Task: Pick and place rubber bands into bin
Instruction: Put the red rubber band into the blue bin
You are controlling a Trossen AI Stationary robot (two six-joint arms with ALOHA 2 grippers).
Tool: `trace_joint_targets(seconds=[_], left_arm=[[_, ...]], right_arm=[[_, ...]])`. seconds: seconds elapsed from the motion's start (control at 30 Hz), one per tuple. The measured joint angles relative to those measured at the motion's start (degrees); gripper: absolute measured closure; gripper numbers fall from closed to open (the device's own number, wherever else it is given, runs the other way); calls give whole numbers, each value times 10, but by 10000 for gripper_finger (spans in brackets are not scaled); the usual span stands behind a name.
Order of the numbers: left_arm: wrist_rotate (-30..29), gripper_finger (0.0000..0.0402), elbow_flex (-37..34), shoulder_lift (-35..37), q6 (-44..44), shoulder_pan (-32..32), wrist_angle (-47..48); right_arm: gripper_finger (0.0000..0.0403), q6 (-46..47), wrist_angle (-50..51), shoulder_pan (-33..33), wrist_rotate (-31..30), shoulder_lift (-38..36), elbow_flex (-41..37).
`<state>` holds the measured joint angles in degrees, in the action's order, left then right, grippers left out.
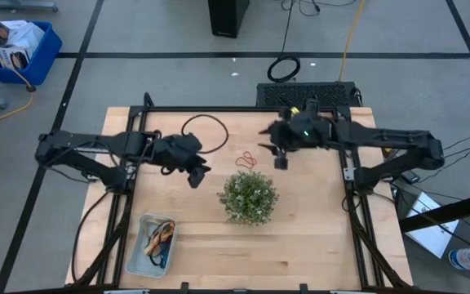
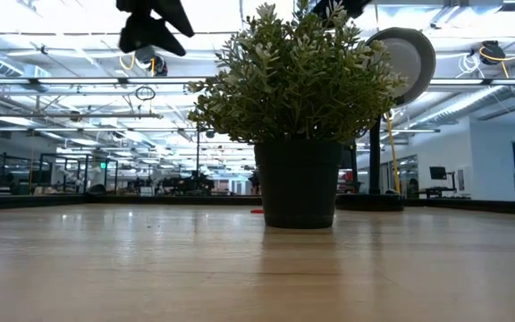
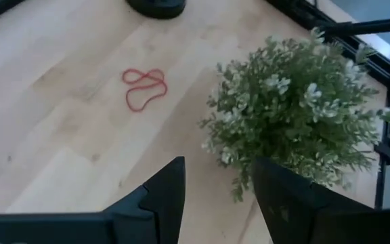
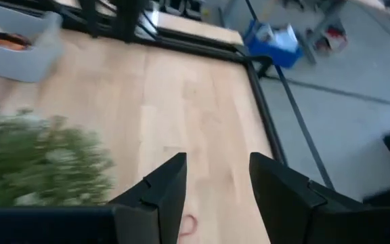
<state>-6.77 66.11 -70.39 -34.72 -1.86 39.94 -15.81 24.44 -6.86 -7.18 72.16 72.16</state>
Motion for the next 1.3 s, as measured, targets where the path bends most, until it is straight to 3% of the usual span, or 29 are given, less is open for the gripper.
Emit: trace_joint_targets(seconds=[0.3,0.7,1.07,1.3], left_arm=[[49,227,0,0,53,69,-16],[68,227,0,0,141,90,-27],[63,227,0,0,172,121,-30],[64,227,0,0,243,123,-36]], right_arm=[[248,42,6,-102,136,98,125],[248,53,-27,-123,131,187,151],[248,46,-28,-123,130,176,151],[248,47,-27,-123,130,176,151]])
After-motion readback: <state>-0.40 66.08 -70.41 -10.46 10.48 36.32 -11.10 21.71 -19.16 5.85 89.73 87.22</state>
